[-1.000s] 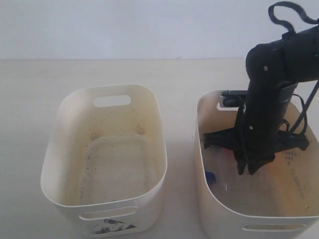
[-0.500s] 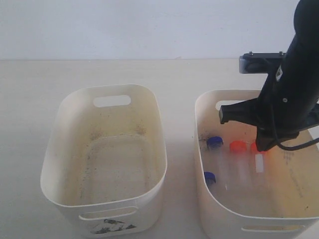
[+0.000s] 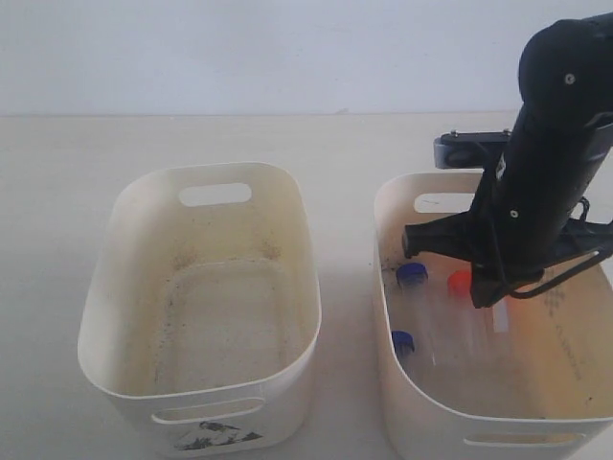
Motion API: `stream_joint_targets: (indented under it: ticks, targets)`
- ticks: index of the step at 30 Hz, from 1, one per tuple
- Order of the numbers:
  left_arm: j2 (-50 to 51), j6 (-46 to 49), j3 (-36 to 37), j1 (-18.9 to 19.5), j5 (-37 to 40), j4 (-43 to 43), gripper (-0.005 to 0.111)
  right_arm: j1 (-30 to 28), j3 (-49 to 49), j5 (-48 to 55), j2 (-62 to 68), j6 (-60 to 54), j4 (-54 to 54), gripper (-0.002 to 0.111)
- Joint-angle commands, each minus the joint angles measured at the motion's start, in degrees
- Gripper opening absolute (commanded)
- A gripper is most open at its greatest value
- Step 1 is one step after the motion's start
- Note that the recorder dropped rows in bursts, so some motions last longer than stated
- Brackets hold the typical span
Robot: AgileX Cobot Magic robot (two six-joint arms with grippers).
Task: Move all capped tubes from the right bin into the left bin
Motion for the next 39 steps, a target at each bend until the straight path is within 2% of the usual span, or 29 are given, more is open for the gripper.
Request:
stream_joint_targets:
  ticks: [1,8,34,36,37,39]
  targets:
    - [0.03,-0.76,-0.21,-0.08,-0.52,-0.21,0.004,-0.15,-0.55,0.32,-0.72,-0.68,2.2,0.001]
    - [0.03,-0.76,-0.21,-0.08,-0.52,-0.21,0.004,2.46,-0.55,-1.71,-0.49,-1.55,3.14,0.001]
    - [0.03,-0.76,-0.21,-0.08,-0.52,-0.21,0.004,2.46,-0.43,-3.81,7.91,0.37,-2.83,0.002]
    - [0.03,-0.76,-0.21,-0.08,-0.52,-0.21,0.004,2.46,-0.43,-3.69,7.9,0.25,-2.83,0.019]
    - [0.03,-0.76,-0.21,-0.08,-0.52,-0.21,0.004,2.46,-0.43,-3.69,7.89,0.03,-2.83,0.041]
    - [0.03,-0.76,-0.21,-0.08,-0.52,-0.21,0.004,2.46,-0.43,-3.79,7.89,0.3,-2.83,0.068]
